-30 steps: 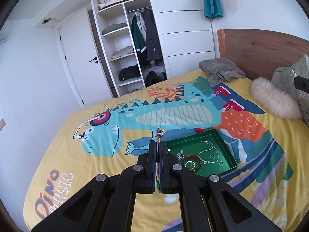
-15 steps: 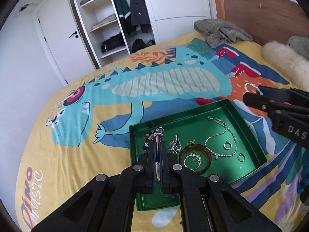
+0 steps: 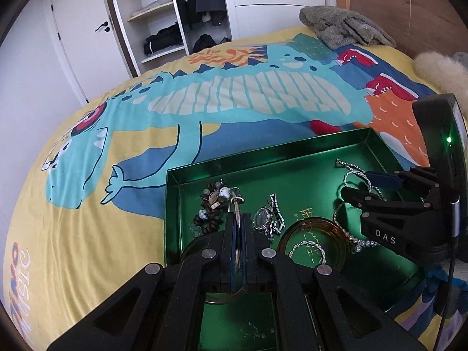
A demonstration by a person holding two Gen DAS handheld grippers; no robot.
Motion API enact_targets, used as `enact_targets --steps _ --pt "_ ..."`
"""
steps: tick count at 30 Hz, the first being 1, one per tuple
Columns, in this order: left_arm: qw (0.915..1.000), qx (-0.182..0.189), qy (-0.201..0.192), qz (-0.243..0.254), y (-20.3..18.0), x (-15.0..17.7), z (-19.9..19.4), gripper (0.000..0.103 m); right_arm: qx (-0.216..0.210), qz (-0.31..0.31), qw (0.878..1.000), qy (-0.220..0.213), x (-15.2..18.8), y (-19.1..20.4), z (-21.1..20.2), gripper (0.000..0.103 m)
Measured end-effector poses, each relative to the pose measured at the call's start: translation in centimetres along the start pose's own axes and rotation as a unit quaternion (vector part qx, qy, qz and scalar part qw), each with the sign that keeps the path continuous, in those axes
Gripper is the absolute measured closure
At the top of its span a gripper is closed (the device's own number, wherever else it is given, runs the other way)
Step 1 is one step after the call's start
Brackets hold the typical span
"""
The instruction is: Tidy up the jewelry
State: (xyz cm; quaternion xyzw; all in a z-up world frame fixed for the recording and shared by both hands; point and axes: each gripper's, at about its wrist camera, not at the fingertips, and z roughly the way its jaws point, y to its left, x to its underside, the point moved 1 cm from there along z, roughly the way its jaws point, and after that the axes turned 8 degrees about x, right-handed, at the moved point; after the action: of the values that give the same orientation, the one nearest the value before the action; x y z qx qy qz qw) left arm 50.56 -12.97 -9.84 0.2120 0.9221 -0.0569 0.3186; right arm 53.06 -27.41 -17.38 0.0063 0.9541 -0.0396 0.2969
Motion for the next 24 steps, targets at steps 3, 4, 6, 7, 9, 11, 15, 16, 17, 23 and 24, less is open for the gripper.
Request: enact_targets --steps 3,4,6,7,9,11,15,16,17,23,24 --pt "0.9998 0.006 0.011 -0.016 0.5 0.3 0.8 0.100 -0.002 0.004 1.000 0.004 0.4 -0.3 0.2 0.064" --pt "0.9997 0.009 0.015 -0.019 0.4 0.5 1.0 0.100 -0.003 0.007 1.000 0.004 0.4 -0.3 0.2 0.064" --pt "0.9995 0.011 0.022 -0.017 0.1 1.2 1.6 0.100 -0.003 0.009 1.000 0.005 0.5 -0.5 0.1 0.064" --pt "0.9995 0.012 0.026 -0.016 -0.2 1.5 1.9 0.100 -0.004 0.009 1.000 0.006 0.4 -0.4 0.1 0.064" --pt "0.9992 0.017 0.032 -0.018 -0.4 2.0 2.4 0.100 -0.003 0.006 1.000 0.007 0.6 -0.6 0.0 0.063" --pt "0.9990 0.016 0.036 -0.020 -0.5 2.4 2.9 0.100 -0.004 0.006 1.000 0.008 0.7 -0.8 -0.1 0.059" --pt "0.9991 0.009 0.037 -0.019 -0.7 2.9 3.1 0.099 -0.005 0.003 1.000 0.005 1.0 -1.1 -0.4 0.055" --pt "0.9990 0.010 0.039 -0.020 -0.7 2.9 3.1 0.099 -0.006 0.006 1.000 0.004 1.0 -1.2 -0.6 0.055" --pt "0.9989 0.012 0.040 -0.022 -0.7 3.0 3.0 0.098 -0.008 0.011 1.000 0.000 1.1 -1.4 -0.9 0.055" --pt "0.9989 0.026 0.007 -0.038 0.2 2.8 -0.6 0.061 -0.009 0.023 0.999 -0.029 1.4 -2.4 -4.7 0.054" --pt "0.9988 0.025 -0.005 -0.041 0.4 2.8 -1.9 0.059 -0.009 0.025 0.999 -0.035 1.5 -2.6 -5.7 0.054"
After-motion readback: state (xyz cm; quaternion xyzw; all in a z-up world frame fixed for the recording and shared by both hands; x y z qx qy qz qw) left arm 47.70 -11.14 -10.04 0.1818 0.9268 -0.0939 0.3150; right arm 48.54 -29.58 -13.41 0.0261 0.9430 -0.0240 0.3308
